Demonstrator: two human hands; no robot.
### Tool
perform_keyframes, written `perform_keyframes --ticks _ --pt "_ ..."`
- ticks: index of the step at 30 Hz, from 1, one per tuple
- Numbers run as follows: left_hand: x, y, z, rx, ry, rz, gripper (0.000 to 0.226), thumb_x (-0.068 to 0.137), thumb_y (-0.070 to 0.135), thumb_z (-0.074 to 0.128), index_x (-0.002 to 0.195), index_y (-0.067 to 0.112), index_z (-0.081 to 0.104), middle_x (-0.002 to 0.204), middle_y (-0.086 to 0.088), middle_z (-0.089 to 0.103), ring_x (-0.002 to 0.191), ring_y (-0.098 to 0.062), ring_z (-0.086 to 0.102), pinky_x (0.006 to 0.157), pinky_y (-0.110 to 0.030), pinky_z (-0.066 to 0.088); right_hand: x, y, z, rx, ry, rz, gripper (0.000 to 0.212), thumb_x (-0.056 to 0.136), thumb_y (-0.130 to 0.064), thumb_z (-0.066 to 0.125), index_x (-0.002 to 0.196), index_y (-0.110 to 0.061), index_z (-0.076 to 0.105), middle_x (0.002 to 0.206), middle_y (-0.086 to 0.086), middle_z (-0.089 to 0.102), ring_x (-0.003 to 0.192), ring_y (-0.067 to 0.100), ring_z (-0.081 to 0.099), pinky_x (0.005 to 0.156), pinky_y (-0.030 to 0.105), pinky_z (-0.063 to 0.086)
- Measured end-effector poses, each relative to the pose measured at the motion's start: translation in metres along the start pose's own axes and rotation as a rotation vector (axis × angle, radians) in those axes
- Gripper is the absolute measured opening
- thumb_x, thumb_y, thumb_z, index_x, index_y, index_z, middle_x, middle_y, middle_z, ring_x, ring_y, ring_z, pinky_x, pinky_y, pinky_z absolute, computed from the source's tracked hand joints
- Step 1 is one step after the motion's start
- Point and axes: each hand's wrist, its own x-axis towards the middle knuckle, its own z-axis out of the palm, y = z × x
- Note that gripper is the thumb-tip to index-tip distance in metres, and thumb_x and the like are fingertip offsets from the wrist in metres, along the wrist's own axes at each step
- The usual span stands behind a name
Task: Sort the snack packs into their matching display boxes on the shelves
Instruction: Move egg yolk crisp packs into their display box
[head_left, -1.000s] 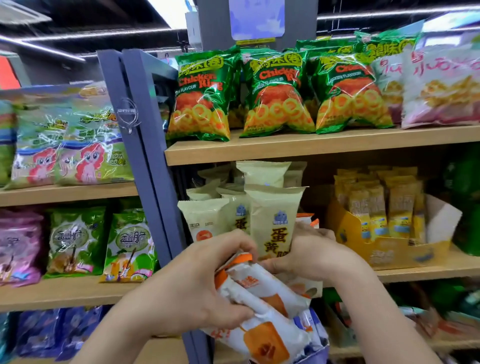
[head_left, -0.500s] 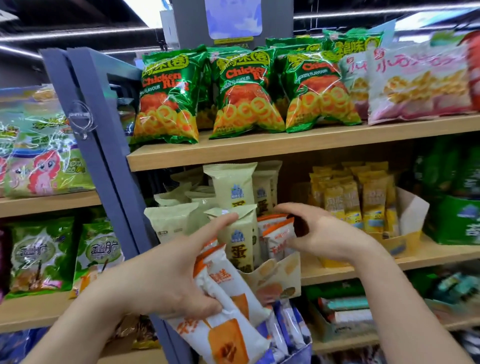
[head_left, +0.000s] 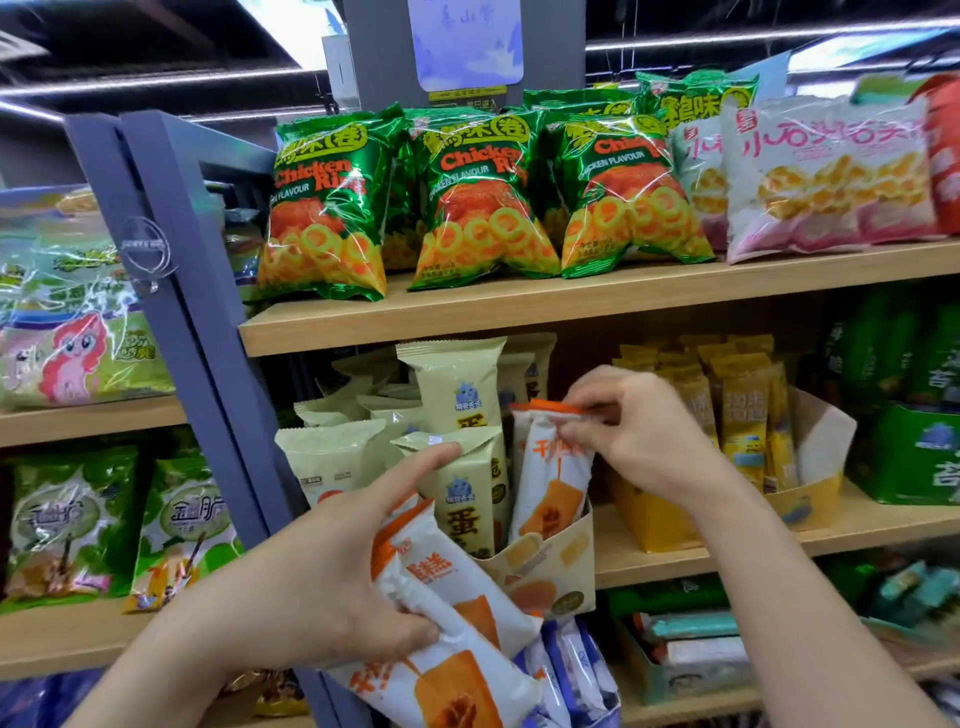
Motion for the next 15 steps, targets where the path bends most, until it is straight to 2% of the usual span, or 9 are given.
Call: perform_keyframes --ticks 2,5,9,12,14,15 --pt "0.002 0.001 0.002 -0.022 -0.003 -0.004 0.108 0.073 0.020 0.083 0.128 0.079 0.011 0.091 -0.009 0.071 0.082 -0.038 0.067 0.079 -0.045 0.058 -0.002 -0.002 -0.009 0.238 0.076 0.039 0.017 0.086 -0.009 0.073 0.090 -0.024 0.067 0.093 -0.008 0.064 0.088 0.000 0.063 0.069 0.015 0.053" --pt "0.004 0.004 0.004 -0.008 0.000 -0.021 0.109 0.073 0.022 0.083 0.127 0.079 0.008 0.085 -0.016 0.070 0.074 -0.033 0.066 0.073 -0.039 0.057 -0.009 0.003 0.002 0.597 0.160 0.132 0.019 0.086 -0.005 0.072 0.093 -0.021 0.065 0.092 0.002 0.067 0.085 0.010 0.069 0.066 0.022 0.057" --pt "0.005 0.004 0.007 -0.008 0.014 -0.026 0.108 0.073 0.021 0.082 0.129 0.078 0.009 0.083 -0.003 0.071 0.061 -0.015 0.063 0.063 -0.024 0.054 -0.017 0.011 0.035 0.908 0.235 0.350 0.041 0.086 -0.015 0.072 0.124 -0.022 0.057 0.107 0.004 0.070 0.091 0.012 0.072 0.067 0.024 0.057" --pt "0.005 0.003 0.009 -0.009 0.036 -0.030 0.108 0.072 0.020 0.083 0.128 0.079 0.012 0.086 -0.002 0.071 0.063 -0.018 0.065 0.070 -0.033 0.058 -0.022 0.013 0.048 0.882 0.209 0.380 0.041 0.089 -0.027 0.068 0.128 -0.021 0.055 0.106 0.002 0.073 0.090 0.012 0.073 0.067 0.025 0.058" --pt "0.004 0.003 0.010 -0.011 0.067 -0.021 0.108 0.070 0.020 0.083 0.130 0.077 0.015 0.093 -0.011 0.071 0.063 -0.024 0.063 0.073 -0.042 0.057 -0.023 0.009 0.052 0.827 0.300 0.328 0.029 0.090 -0.028 0.066 0.118 -0.025 0.058 0.102 0.001 0.072 0.088 0.012 0.073 0.066 0.024 0.058" --pt "0.004 0.003 0.010 -0.010 0.082 -0.014 0.108 0.070 0.020 0.084 0.132 0.076 0.016 0.104 -0.016 0.070 0.067 -0.030 0.064 0.075 -0.046 0.057 -0.023 0.007 0.051 0.815 0.383 0.287 0.025 0.091 -0.029 0.065 0.115 -0.026 0.058 0.103 0.002 0.071 0.090 0.013 0.072 0.068 0.025 0.058"
